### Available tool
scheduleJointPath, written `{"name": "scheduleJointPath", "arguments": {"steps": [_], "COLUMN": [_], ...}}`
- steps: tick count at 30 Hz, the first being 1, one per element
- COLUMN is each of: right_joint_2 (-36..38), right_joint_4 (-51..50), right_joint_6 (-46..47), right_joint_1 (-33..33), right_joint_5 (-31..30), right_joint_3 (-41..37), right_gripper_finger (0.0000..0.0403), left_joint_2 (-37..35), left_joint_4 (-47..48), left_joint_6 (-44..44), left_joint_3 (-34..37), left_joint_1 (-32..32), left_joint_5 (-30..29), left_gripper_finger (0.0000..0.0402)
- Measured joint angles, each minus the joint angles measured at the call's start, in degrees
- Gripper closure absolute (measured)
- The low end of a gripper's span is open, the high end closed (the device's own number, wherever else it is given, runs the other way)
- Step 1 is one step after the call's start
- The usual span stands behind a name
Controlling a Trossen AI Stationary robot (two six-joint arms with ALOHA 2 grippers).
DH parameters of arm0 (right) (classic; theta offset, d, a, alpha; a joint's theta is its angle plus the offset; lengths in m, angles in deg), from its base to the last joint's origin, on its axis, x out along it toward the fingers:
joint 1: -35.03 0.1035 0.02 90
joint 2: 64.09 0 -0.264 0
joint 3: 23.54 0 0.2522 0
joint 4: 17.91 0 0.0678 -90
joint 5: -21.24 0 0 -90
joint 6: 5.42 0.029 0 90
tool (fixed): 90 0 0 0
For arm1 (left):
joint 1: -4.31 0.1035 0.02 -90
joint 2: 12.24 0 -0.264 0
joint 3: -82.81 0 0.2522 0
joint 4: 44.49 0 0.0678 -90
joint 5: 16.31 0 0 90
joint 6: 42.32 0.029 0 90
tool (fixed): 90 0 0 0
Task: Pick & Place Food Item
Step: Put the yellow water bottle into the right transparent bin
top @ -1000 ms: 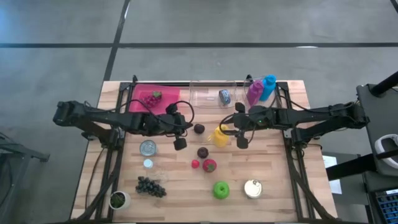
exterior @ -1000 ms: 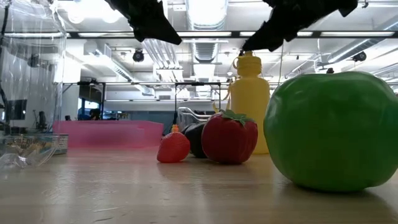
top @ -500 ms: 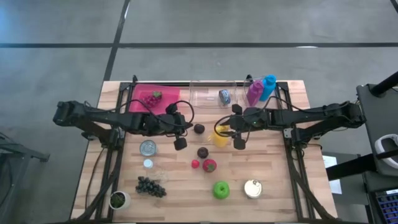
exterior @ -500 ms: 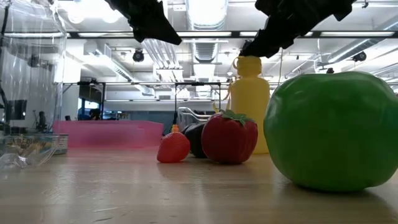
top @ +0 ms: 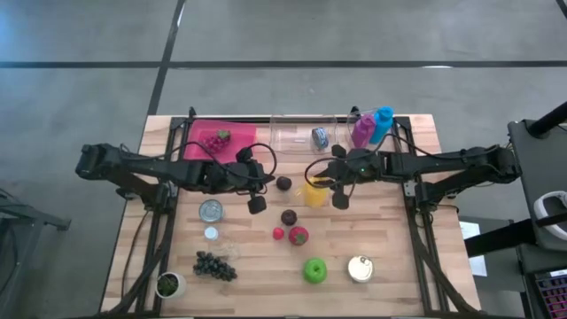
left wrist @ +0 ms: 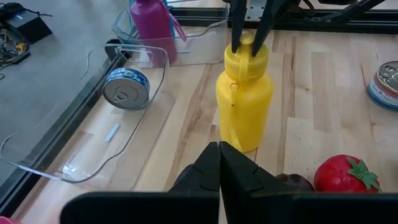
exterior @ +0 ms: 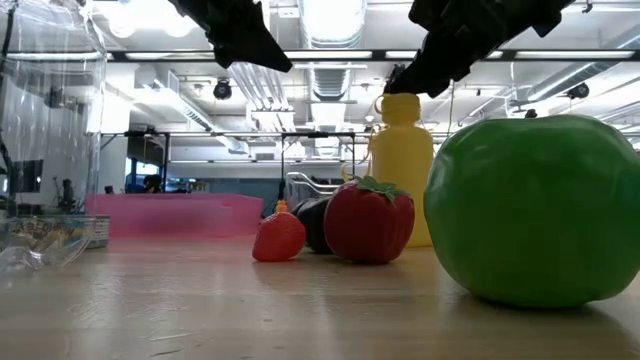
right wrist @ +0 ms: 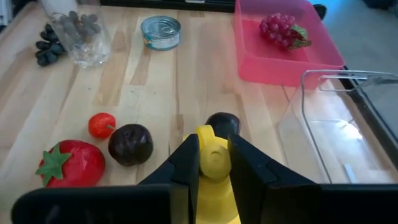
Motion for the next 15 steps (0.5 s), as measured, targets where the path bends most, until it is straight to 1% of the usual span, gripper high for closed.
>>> {"name": "scheduleJointPath", "arguments": {"steps": [4,15], "right_joint_2": [0.0,0.0], "right_joint_4": [0.0,-0.2], "right_joint_6": [-0.5,-2.4], "right_joint_1": [-0.7,-0.8], "right_joint_5": [3.6,3.9], "right_joint_3": [0.0,0.0], "right_gripper_finger": [0.0347,0.0343], "left_joint_2": [0.0,0.0], "left_joint_4": [0.0,0.0], "left_joint_6": [0.0,0.0], "left_joint_3": [0.0,0.0], "left_joint_1": [0.0,0.0], "left_joint_5": [0.0,0.0], "left_gripper_finger": [0.0400,0.0400]}}
